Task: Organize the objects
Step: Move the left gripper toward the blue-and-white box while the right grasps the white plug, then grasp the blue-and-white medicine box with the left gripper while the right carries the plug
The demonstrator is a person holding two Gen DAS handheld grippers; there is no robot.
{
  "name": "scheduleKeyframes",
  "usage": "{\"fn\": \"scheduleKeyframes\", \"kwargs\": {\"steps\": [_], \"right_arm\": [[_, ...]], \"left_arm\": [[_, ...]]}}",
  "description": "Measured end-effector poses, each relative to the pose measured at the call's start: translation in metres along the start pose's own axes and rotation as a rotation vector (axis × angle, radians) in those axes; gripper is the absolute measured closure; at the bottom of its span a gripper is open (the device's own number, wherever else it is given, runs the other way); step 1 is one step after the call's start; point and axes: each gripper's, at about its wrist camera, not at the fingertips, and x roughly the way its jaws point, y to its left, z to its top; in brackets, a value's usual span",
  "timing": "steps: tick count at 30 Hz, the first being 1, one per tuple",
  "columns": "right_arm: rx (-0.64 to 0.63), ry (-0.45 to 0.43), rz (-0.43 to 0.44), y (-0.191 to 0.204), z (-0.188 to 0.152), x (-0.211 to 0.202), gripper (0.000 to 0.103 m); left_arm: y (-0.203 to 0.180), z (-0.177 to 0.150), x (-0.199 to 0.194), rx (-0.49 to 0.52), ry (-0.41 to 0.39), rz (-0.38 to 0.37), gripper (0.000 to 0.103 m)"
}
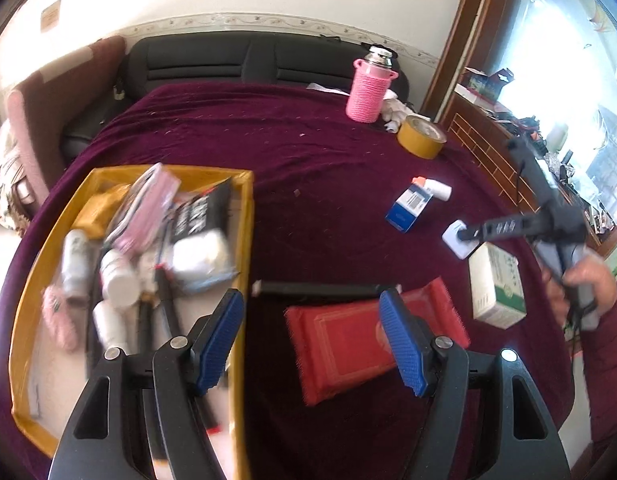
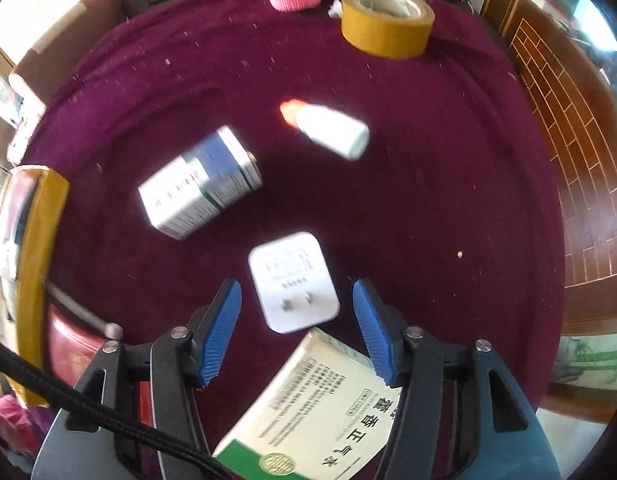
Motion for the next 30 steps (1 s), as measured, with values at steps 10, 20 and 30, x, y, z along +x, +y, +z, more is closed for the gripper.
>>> {"fn": "scheduleKeyframes", "kwargs": {"steps": [10,20,30], "right_arm": [[0.040,-0.059,0.000,-0.009,-0.005,0.014,0.066],[0.092,-0.056,0.063,-0.026,-0.016,0.010,0.066],[0.112,-0.078,0.077,-0.027,-0.018,0.010,0.066]], "left_arm": [[-0.074,0.058,0.084,0.216,0.009,0.008,0.039],[-0.140,0.076,0.173,0.505,0.012,0.088,0.033],[-0.150,0.071,0.195,0.491,0.137,-0.002,0.074]]}}
